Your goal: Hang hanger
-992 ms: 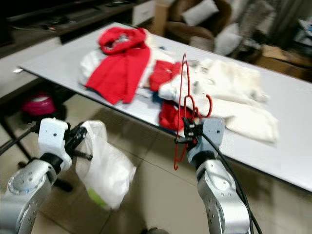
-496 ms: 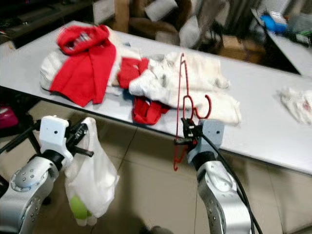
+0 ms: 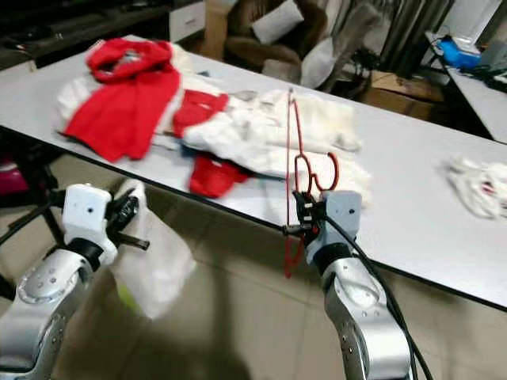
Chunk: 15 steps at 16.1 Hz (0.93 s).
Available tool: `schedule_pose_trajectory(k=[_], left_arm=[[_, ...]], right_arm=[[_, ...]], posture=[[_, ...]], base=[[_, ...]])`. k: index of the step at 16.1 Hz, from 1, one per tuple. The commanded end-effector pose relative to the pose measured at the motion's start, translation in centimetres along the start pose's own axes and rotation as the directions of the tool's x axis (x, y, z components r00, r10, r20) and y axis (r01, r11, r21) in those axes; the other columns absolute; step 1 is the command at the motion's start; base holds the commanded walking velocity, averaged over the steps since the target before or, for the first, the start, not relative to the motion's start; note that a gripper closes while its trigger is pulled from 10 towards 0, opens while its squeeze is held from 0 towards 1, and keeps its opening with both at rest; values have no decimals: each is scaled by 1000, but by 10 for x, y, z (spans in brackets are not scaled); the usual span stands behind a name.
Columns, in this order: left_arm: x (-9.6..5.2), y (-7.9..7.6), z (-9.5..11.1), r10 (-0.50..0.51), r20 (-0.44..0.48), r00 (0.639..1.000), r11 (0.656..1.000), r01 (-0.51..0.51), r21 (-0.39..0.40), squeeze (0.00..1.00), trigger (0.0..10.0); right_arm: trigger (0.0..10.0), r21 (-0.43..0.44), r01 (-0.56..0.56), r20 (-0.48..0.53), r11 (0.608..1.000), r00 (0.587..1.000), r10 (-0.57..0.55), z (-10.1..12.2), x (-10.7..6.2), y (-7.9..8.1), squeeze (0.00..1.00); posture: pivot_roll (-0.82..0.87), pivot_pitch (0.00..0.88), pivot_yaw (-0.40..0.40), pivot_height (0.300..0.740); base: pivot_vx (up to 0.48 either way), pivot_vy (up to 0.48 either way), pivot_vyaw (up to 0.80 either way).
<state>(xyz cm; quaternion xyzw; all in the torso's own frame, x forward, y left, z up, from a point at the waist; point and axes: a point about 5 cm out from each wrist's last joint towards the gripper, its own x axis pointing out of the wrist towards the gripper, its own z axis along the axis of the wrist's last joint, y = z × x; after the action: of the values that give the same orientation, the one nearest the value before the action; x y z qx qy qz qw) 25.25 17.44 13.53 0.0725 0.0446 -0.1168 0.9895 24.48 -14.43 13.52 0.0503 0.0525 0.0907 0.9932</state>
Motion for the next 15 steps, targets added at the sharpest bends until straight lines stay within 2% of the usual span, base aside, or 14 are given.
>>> schedule_pose_trajectory(k=[1,9,11,15], left_arm=[[5,-10,2,-33,21,999,999,33,-5,0,10000],[12,-8,5,-55,33,998,998,55,15,0,10000],[15,-7,5,-51,35,998,999,52,-5,0,10000],[19,-1,3,4,18,1000,1000,-4,-13,0,10000]], right_arm=[[10000,-16,30,-9,999,1000,-30,0,-2,-9,0],[10000,-6,50,-5,999,999,-50,-1,-2,-8,0],[10000,-5,62,-1,998,998,-62,0,-2,-8,0],[10000,-29,17,-66,999,998,-19,-3,1,-10,0]], posture=[[-50,0,-77,740],[-58,0,-45,740],[-67,0,-31,740],[-69,0,-25,740]], base=[[0,-420,0],[0,-390,-765],[0,0,-678],[0,0,0]])
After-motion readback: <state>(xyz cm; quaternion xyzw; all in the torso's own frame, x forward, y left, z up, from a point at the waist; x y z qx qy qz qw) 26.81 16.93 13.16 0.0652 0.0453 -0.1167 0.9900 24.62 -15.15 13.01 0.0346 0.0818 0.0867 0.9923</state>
